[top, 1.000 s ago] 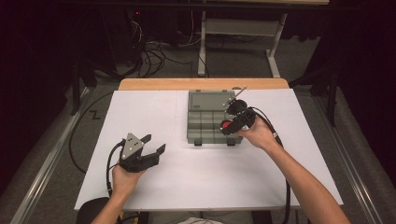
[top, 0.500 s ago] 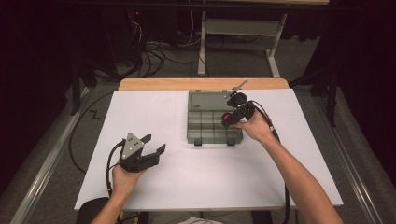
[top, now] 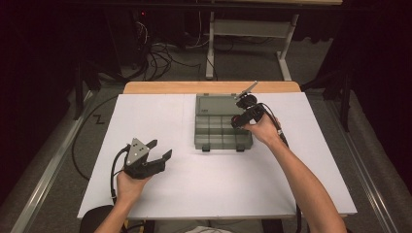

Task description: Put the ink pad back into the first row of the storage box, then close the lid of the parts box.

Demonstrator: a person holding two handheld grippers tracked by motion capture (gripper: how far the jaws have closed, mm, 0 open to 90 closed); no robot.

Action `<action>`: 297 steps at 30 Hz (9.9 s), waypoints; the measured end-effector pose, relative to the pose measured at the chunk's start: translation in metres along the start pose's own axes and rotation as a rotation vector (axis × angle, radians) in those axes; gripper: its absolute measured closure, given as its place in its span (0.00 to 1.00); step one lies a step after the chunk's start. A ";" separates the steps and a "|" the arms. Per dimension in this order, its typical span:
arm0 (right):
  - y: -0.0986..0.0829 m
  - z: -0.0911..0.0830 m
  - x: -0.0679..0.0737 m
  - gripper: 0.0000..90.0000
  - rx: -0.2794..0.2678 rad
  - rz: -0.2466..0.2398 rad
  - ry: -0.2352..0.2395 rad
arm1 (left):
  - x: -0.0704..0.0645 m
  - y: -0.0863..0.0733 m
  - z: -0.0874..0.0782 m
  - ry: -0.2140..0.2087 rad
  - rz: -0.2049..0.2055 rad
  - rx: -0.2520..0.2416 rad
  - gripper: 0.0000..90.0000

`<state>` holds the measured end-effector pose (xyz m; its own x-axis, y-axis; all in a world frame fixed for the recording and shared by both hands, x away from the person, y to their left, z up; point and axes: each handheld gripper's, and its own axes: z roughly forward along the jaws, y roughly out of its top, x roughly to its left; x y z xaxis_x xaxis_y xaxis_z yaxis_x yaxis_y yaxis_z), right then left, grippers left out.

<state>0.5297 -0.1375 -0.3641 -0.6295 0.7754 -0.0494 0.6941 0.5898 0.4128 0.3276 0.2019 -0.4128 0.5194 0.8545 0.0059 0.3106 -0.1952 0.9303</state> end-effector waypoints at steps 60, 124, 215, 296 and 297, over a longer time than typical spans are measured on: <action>-0.011 -0.006 -0.009 0.47 -0.060 0.043 -0.018 | -0.001 0.000 -0.001 0.008 0.010 -0.005 0.39; -0.073 -0.016 -0.028 0.81 -0.215 0.167 0.137 | 0.006 0.027 0.015 -0.001 -0.062 -0.001 0.38; -0.060 -0.003 -0.029 0.84 -0.120 0.208 0.097 | 0.013 0.127 0.187 -0.002 -0.034 0.372 0.48; -0.060 -0.003 -0.028 0.84 -0.116 0.212 0.092 | 0.066 0.096 0.258 -0.195 -0.479 0.582 0.49; -0.060 -0.003 -0.028 0.84 -0.116 0.212 0.092 | 0.066 0.096 0.258 -0.193 -0.477 0.582 0.49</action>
<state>0.5046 -0.1950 -0.3843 -0.5071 0.8520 0.1302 0.7725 0.3823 0.5071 0.5972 0.1148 -0.4181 0.3370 0.8212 -0.4604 0.8759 -0.0942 0.4732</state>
